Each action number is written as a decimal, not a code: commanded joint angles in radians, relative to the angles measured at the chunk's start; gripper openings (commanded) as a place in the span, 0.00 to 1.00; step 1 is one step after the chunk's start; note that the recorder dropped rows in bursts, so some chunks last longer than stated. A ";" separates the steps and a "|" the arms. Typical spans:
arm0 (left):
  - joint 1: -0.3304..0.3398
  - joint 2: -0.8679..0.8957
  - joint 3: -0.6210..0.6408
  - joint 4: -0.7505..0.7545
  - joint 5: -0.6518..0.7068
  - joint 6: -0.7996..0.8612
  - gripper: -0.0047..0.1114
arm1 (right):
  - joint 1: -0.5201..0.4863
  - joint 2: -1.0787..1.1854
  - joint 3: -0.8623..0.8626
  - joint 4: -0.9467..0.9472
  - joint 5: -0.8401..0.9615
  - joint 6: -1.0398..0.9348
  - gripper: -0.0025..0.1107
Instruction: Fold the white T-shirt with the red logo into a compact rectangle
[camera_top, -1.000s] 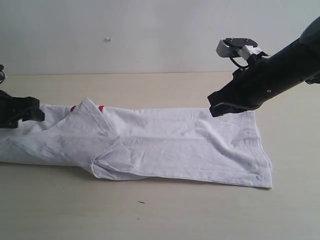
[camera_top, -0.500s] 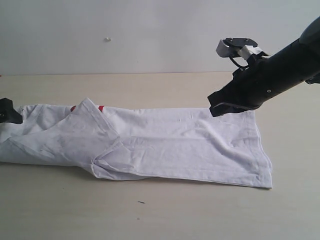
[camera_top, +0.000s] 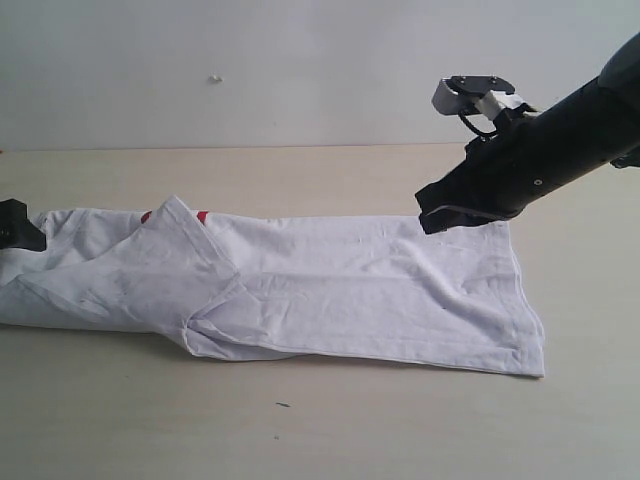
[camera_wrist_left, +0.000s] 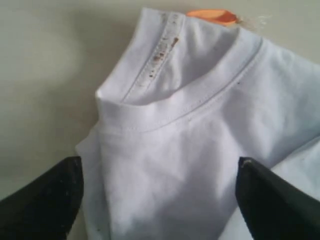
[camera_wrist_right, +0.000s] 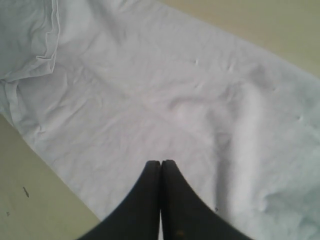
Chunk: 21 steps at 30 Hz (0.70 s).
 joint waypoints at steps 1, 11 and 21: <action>0.001 0.006 0.002 0.005 -0.007 -0.010 0.73 | 0.001 -0.005 0.002 0.000 0.011 -0.010 0.02; 0.001 0.049 0.002 -0.002 0.002 -0.021 0.73 | 0.001 -0.005 0.002 0.000 0.011 -0.010 0.02; 0.001 0.055 -0.022 -0.003 0.293 0.082 0.48 | 0.001 -0.005 0.002 0.005 0.021 -0.010 0.02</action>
